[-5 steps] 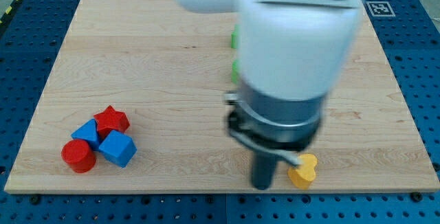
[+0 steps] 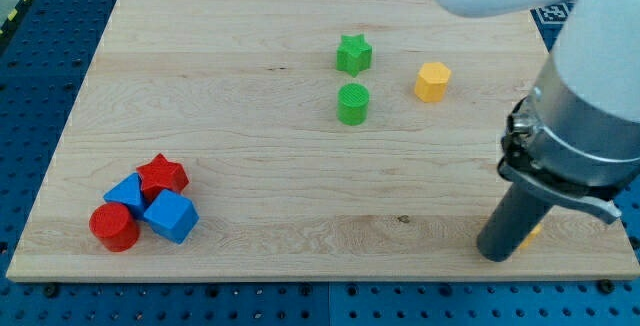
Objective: Place the heart diagonal to the green circle
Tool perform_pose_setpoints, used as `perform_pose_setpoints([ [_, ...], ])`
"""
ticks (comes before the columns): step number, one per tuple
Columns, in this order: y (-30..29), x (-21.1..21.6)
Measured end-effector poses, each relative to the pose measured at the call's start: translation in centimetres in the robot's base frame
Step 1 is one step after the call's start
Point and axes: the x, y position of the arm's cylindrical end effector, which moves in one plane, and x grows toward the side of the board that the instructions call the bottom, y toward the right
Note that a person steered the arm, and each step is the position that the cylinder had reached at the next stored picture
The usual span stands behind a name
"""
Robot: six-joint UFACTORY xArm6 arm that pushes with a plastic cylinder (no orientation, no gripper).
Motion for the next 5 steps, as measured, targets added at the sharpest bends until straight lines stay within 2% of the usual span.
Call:
perform_pose_setpoints([
  [3, 5.8, 0.2],
  [5, 3.9, -2.7],
])
